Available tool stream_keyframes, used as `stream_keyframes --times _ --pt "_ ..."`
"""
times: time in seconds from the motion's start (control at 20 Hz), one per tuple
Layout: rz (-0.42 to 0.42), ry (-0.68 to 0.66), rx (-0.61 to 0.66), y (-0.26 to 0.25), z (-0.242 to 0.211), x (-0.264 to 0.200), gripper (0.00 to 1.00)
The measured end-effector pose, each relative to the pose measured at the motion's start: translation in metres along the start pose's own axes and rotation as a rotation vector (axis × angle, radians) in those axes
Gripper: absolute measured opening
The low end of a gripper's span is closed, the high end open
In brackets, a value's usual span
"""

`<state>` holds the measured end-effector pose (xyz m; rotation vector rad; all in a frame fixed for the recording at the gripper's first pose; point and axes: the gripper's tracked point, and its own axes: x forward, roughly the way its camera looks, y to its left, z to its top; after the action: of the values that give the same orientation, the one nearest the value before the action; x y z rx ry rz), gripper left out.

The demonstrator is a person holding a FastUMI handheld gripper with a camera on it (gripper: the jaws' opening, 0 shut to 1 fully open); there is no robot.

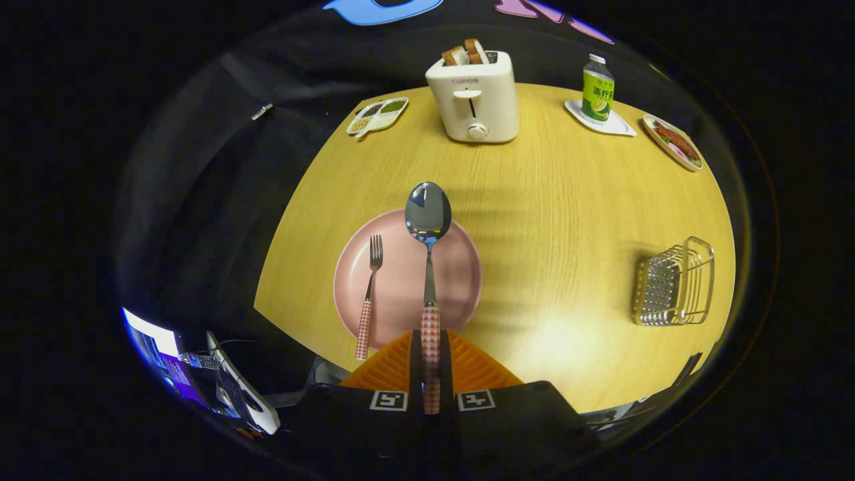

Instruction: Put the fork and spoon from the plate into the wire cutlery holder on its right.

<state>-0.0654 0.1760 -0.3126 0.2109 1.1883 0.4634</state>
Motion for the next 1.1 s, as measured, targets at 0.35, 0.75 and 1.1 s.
stream_keyframes --times 0.35,0.75,1.1 --pt "-0.106 -0.072 0.005 -0.092 0.017 -0.084 0.12" --pt "-0.168 0.116 -0.008 -0.177 -0.012 -0.130 0.12" --pt "-0.222 0.419 -0.076 -0.237 -0.044 -0.134 0.12"
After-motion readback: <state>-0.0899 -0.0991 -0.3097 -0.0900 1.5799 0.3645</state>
